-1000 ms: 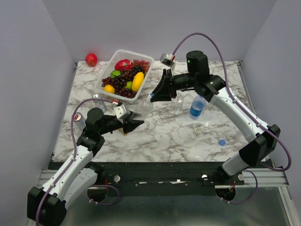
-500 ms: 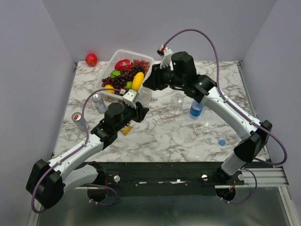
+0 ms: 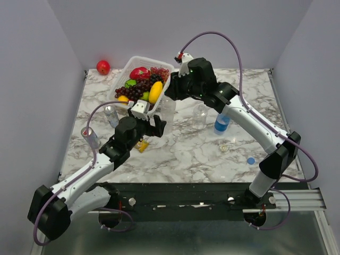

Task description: Screw on the bottle caps

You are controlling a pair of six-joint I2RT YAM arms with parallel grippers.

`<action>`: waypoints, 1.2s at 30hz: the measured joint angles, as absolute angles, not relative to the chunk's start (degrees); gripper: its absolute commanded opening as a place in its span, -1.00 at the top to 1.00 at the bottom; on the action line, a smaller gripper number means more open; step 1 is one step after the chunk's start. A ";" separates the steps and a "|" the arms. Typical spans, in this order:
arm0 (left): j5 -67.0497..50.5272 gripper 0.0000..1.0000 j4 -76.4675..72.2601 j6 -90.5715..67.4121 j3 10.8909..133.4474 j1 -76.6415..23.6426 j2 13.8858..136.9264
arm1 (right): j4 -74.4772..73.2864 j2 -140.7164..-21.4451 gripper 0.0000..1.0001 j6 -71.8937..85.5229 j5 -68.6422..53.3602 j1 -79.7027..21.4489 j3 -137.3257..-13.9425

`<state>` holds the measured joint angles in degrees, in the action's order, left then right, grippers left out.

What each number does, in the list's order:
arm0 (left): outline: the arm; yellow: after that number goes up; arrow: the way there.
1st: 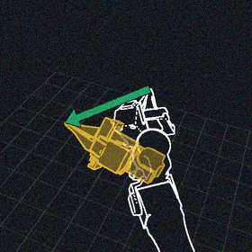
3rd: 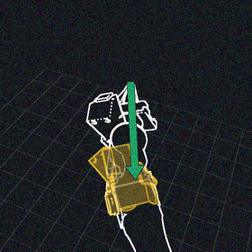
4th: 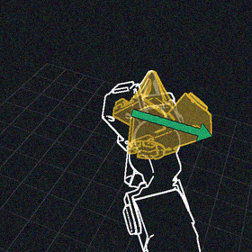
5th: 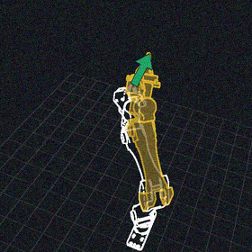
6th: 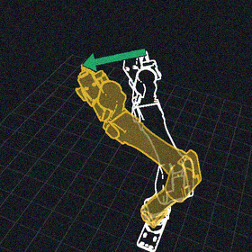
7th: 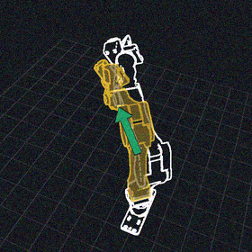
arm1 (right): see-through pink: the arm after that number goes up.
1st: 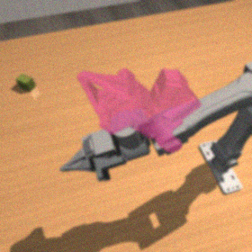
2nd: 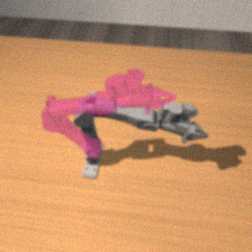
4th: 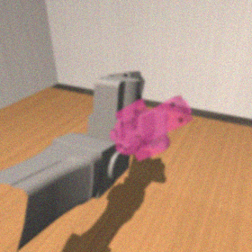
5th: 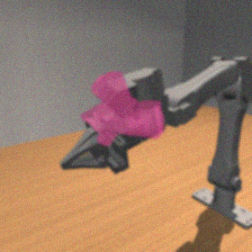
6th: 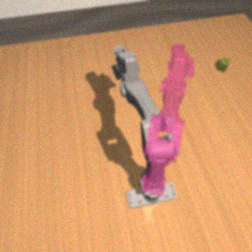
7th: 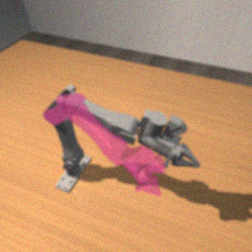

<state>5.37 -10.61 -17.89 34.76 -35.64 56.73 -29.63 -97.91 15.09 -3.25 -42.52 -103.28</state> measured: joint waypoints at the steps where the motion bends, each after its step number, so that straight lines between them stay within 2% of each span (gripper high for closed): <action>1: 4.67 -0.97 -10.31 -17.17 34.48 -35.29 55.66 | -29.58 -97.51 0.99 13.58 -3.55 -41.78 -102.69; 8: -6.37 -0.97 0.25 -7.75 33.85 -30.00 46.78 | -20.23 -91.48 0.99 3.88 -10.90 -36.27 -91.59; 12: -8.67 -0.97 6.17 -4.14 34.00 -26.59 42.96 | -13.02 -90.85 0.99 -0.93 -17.58 -36.38 -87.35; 22: -5.37 -0.97 12.01 0.05 40.51 -20.01 46.39 | -1.21 -95.04 0.99 -9.10 -29.30 -36.67 -84.44; 36: 4.69 -0.97 15.53 3.64 45.54 -19.07 52.56 | 3.40 -103.48 0.99 -16.05 -30.92 -36.69 -84.47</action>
